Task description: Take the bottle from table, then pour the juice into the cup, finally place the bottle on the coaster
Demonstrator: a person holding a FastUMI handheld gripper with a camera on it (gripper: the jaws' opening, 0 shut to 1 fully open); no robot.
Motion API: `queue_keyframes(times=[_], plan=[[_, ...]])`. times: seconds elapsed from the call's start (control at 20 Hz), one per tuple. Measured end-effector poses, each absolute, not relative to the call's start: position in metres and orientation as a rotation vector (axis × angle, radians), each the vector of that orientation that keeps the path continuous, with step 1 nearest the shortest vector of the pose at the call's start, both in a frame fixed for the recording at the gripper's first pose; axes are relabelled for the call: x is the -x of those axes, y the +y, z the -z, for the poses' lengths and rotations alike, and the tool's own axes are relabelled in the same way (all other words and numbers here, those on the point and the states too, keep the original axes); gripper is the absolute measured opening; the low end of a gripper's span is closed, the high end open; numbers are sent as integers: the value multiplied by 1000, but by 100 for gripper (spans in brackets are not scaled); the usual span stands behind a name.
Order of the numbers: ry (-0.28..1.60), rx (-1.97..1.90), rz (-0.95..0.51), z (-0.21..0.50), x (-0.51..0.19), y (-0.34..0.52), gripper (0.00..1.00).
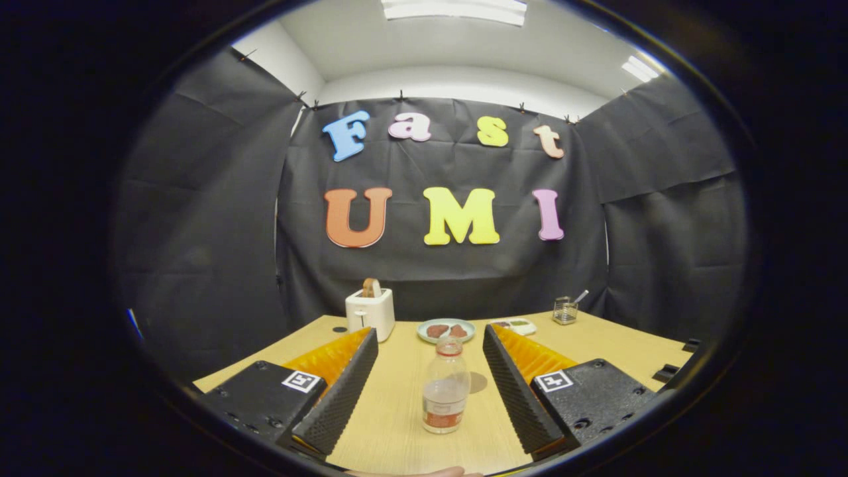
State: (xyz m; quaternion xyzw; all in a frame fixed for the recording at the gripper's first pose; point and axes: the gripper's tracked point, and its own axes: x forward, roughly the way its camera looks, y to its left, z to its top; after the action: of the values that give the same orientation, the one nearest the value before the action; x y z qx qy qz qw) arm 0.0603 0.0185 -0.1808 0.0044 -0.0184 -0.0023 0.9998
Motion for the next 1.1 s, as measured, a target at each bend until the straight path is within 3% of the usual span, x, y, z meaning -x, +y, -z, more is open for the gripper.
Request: queue_keyframes(times=[0.55,1.1], plan=[[54,46,19,280,-102,8,100],[69,32,46,319,-149,3,100]])
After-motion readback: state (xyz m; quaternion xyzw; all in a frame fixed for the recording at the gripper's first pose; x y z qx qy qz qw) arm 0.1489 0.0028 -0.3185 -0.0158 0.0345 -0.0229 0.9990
